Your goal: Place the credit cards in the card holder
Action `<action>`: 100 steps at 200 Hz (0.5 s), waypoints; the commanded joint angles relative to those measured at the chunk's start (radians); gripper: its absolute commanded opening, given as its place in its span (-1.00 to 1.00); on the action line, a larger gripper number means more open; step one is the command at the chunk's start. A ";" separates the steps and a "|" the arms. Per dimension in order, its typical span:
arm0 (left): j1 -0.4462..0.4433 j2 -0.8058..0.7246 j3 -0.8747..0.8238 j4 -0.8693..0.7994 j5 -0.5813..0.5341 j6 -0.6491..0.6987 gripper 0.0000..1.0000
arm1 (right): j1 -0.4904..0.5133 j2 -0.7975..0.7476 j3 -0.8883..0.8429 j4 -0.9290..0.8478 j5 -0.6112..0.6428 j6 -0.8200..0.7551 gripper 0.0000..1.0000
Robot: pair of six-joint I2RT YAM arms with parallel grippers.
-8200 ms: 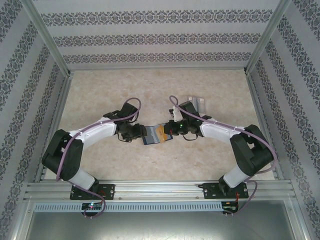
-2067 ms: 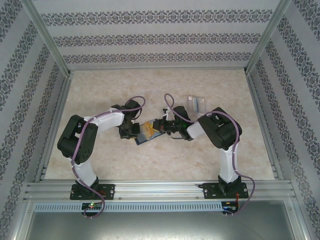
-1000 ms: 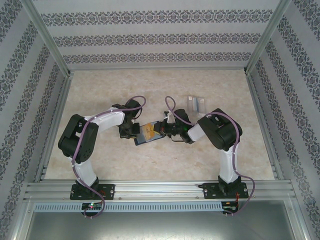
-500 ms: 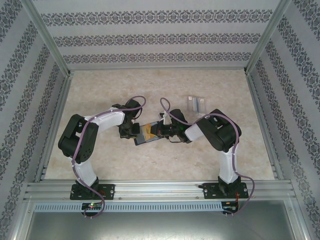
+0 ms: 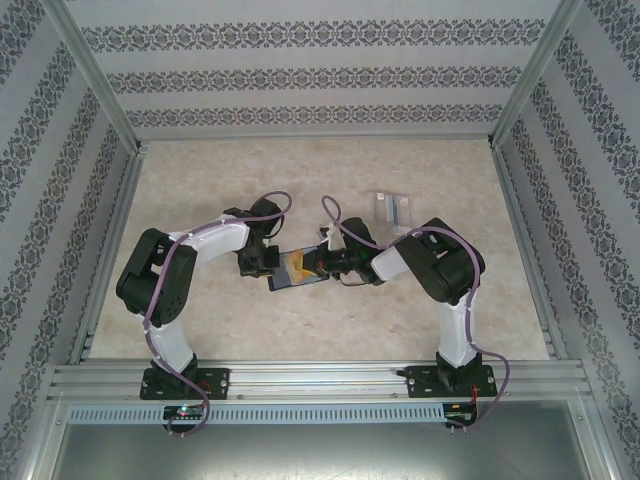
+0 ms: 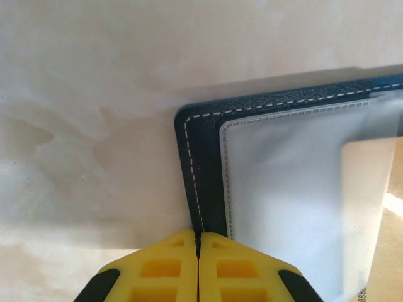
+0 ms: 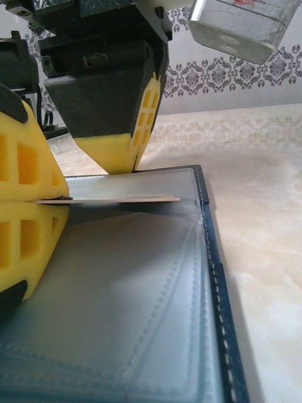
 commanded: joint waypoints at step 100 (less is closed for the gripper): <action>0.008 0.028 -0.021 0.031 -0.002 0.027 -0.84 | 0.034 0.030 0.057 -0.004 0.056 -0.023 -1.00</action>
